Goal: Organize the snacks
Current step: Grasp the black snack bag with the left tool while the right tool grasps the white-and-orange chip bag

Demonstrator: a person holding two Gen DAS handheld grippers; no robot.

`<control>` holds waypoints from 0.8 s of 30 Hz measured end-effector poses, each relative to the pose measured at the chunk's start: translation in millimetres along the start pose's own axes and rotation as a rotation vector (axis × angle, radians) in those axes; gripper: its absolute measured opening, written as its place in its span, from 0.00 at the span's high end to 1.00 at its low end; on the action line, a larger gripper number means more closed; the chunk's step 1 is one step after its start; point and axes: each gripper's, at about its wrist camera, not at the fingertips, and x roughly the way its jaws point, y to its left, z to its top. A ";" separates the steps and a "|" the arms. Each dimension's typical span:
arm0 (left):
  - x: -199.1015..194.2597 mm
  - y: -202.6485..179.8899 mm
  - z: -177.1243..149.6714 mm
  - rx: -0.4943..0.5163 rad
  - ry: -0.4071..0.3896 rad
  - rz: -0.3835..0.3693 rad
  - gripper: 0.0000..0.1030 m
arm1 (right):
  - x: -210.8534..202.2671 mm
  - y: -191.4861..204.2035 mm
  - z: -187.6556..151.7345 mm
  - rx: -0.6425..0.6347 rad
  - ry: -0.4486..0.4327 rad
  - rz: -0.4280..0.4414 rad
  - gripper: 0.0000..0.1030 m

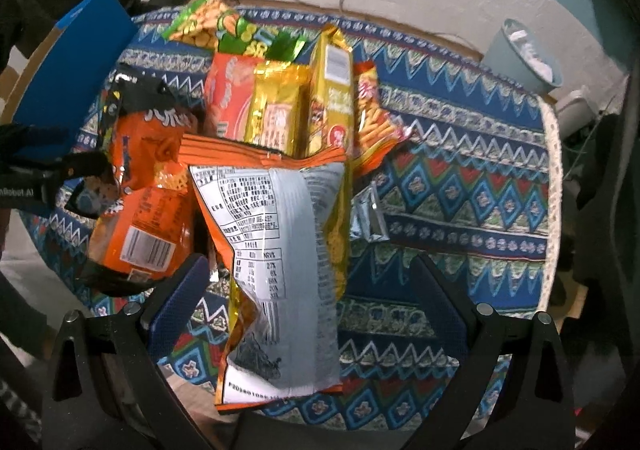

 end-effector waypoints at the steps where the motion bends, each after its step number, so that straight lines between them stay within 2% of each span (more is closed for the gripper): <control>1: 2.7 0.0 1.2 0.000 0.001 -0.009 0.17 | 4.2 0.1 0.6 -0.002 0.006 0.002 0.14; 2: 5.6 0.0 2.5 -0.001 0.002 -0.021 0.23 | 8.1 0.3 1.2 -0.001 0.015 0.012 0.15; 3: 6.2 -0.8 1.9 -0.003 0.005 -0.031 0.26 | 11.0 0.7 1.4 0.000 0.020 0.021 0.20; 5: 11.5 -1.7 4.0 -0.004 0.010 -0.065 0.43 | 17.2 0.4 1.5 0.003 0.032 0.047 0.29; 6: 13.2 -1.7 5.0 -0.003 0.012 -0.081 0.47 | 19.5 0.6 1.7 0.002 0.038 0.058 0.35; 8: 15.3 -2.7 6.4 0.004 0.019 -0.108 0.67 | 20.3 1.4 1.7 -0.004 0.032 0.060 0.39; 10: 13.5 -4.6 5.8 0.015 0.014 -0.106 0.69 | 15.7 1.8 3.4 -0.008 0.010 0.065 0.52; 18: -7.1 -5.4 -0.5 0.046 -0.042 -0.073 0.73 | 2.2 -4.1 6.5 0.019 -0.014 0.068 0.56; 24: -30.4 -6.3 -10.9 0.101 -0.111 -0.010 0.77 | -17.7 2.7 10.0 -0.006 -0.072 0.034 0.56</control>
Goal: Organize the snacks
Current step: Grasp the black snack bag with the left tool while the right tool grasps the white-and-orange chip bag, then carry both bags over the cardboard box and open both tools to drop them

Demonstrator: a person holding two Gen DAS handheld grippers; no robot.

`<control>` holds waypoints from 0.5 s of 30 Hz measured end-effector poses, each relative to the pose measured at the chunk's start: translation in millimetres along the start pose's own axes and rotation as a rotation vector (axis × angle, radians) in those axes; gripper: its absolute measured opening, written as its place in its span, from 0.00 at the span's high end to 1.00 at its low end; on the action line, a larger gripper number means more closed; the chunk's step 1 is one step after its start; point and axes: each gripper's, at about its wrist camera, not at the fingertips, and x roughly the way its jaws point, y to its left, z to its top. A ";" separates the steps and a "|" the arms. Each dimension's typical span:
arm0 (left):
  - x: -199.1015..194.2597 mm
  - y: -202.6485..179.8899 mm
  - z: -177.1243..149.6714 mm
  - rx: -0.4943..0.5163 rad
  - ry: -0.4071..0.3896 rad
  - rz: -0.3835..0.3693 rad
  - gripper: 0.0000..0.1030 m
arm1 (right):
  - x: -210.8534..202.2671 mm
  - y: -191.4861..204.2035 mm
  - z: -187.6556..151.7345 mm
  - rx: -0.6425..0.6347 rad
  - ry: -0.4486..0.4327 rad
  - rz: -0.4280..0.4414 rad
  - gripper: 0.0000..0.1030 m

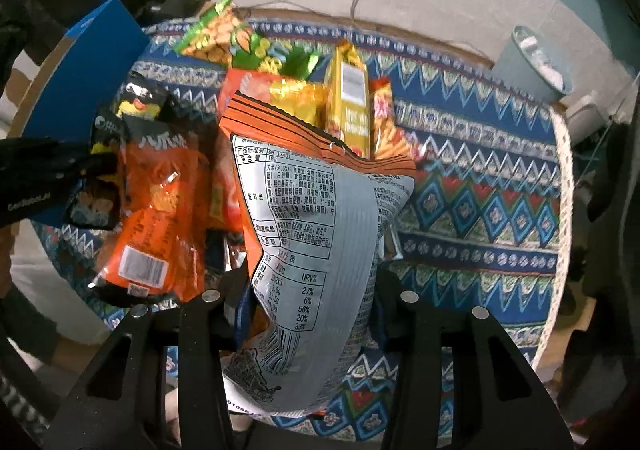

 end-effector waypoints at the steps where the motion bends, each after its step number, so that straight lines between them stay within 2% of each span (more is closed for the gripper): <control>1: -3.6 0.4 -1.2 0.006 -0.011 0.010 0.77 | -4.5 2.3 1.7 -0.005 -0.012 -0.004 0.56; 15: -59.8 12.5 -9.0 0.054 -0.190 0.080 0.79 | -56.9 41.4 28.4 -0.063 -0.159 -0.008 0.56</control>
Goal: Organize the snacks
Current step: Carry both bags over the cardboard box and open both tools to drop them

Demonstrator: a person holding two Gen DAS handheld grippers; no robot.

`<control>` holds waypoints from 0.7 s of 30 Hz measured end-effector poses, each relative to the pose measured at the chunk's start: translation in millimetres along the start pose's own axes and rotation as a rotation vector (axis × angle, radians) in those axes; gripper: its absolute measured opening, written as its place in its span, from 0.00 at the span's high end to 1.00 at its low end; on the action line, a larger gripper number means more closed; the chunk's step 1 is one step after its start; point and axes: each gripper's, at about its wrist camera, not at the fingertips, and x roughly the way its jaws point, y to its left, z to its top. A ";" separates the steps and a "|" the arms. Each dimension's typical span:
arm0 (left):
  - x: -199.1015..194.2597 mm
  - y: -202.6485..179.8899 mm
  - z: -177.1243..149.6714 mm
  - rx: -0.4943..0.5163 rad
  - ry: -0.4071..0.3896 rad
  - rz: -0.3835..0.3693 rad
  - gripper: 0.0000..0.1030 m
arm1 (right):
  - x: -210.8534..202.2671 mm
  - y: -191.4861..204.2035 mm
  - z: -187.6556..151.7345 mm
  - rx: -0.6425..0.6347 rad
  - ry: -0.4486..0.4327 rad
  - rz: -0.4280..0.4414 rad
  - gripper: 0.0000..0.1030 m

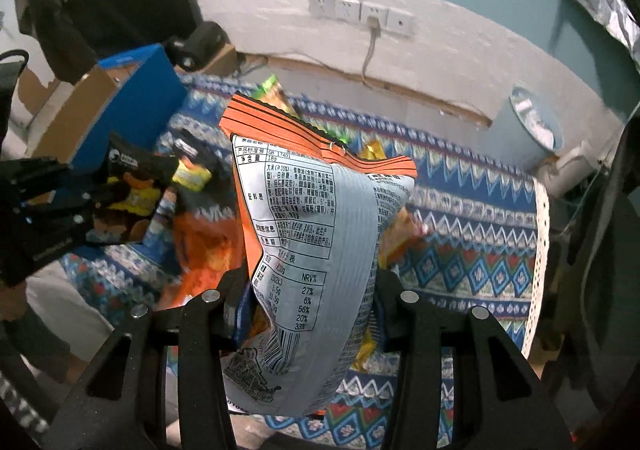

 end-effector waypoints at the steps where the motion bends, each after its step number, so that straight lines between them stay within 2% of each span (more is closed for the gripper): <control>1: -5.3 1.5 0.6 0.004 -0.017 0.006 0.79 | -2.9 2.9 4.0 -0.004 -0.010 0.003 0.56; 11: -53.4 17.7 9.1 0.029 -0.158 0.074 0.79 | -19.4 40.7 32.0 -0.044 -0.069 0.055 0.56; 21: -81.8 61.2 9.3 -0.036 -0.208 0.100 0.79 | -20.5 86.9 66.2 -0.090 -0.102 0.109 0.56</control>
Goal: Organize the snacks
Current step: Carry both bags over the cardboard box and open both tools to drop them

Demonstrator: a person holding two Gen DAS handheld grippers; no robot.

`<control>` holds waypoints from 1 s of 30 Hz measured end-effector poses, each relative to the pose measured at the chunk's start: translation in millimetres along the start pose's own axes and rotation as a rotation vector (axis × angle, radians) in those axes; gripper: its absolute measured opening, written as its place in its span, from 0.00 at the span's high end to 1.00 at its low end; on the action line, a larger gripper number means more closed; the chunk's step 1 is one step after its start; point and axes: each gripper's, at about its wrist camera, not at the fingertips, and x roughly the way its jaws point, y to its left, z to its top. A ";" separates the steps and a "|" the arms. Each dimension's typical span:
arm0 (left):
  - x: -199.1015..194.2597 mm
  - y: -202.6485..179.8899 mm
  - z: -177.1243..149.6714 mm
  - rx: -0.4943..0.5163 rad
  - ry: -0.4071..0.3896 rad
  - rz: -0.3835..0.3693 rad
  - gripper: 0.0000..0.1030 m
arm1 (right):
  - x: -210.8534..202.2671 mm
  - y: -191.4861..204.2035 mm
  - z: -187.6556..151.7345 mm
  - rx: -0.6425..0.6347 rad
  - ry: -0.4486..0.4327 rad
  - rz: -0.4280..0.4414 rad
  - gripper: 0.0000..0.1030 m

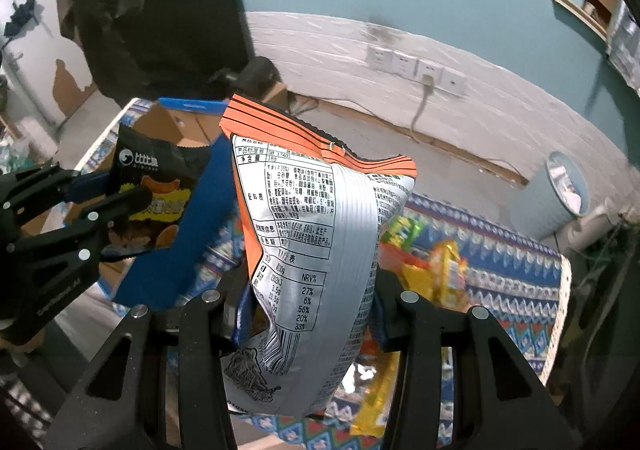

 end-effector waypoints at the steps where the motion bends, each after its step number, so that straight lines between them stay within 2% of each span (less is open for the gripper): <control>1: -1.6 6.1 -0.4 -0.006 -0.003 0.008 0.79 | 0.8 3.5 1.6 -0.003 -0.001 0.005 0.56; 17: -2.4 87.6 -22.7 -0.138 0.019 0.050 0.79 | 36.5 97.0 55.6 -0.096 0.012 0.110 0.56; 30: 23.9 153.0 -53.2 -0.261 0.093 0.106 0.79 | 86.7 156.1 79.4 -0.143 0.095 0.172 0.56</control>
